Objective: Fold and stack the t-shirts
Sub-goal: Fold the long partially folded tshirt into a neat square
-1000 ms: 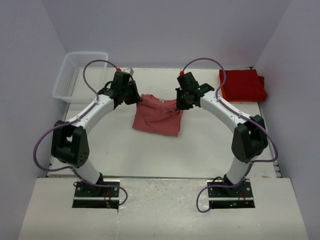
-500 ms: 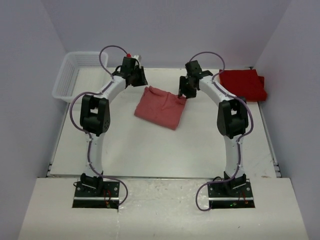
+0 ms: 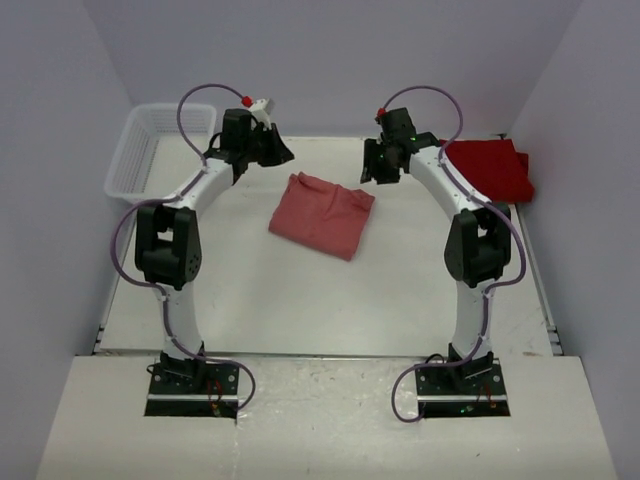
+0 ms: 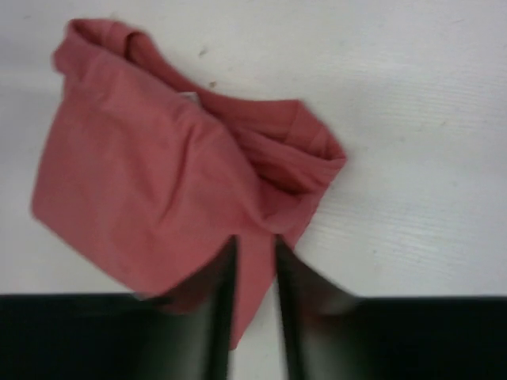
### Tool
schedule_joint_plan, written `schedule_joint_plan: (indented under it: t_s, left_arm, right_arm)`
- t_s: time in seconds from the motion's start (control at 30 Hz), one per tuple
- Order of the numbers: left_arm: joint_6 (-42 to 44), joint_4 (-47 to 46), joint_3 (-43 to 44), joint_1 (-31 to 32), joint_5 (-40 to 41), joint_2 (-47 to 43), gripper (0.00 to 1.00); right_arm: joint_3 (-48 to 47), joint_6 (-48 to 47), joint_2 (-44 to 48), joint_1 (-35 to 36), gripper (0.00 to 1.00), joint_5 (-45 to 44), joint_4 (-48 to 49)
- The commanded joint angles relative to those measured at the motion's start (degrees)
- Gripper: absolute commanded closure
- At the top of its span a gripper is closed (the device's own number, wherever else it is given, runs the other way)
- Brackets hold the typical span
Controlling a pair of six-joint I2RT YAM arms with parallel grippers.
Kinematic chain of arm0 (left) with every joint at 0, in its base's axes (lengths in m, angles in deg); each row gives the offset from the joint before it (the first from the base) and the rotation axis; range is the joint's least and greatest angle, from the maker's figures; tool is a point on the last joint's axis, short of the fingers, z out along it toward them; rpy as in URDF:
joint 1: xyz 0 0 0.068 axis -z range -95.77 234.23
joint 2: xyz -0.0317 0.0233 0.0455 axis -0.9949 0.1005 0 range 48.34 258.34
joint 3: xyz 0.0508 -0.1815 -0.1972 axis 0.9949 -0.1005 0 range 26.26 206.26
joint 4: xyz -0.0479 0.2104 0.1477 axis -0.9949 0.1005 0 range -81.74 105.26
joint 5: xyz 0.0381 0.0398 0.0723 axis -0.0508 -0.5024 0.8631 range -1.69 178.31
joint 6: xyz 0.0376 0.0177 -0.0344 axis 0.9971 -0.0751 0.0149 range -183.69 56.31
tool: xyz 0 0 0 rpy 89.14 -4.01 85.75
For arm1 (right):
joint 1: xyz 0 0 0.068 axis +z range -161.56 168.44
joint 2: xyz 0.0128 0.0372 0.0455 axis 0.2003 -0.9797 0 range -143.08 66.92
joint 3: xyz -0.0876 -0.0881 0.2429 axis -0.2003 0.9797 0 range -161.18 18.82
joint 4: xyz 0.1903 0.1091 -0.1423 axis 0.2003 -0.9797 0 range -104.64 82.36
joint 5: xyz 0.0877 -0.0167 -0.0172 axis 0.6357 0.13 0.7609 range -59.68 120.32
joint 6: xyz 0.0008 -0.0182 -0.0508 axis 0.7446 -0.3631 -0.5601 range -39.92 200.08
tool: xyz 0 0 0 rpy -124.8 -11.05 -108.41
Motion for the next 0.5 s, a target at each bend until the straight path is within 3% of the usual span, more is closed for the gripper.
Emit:
schedule_joint_plan:
  t_s: [0.0, 0.23, 0.47]
  left_arm:
    - [-5.78, -13.25, -5.37, 1.28, -21.34, 0.05, 1.0]
    - [-8.96, -14.0, 0.14, 2.78, -29.03, 9.71, 1.0]
    - [-10.11, -14.52, 2.78, 2.96, -29.83, 15.17, 1.0]
  right_arm:
    - [2.85, 0.92, 5.08, 0.39, 1.0, 10.95, 2.03]
    - [3.03, 1.8, 1.93, 0.39, 1.0, 19.4, 3.25]
    - [0.76, 3.83, -3.08, 0.3, 1.0, 23.8, 3.79]
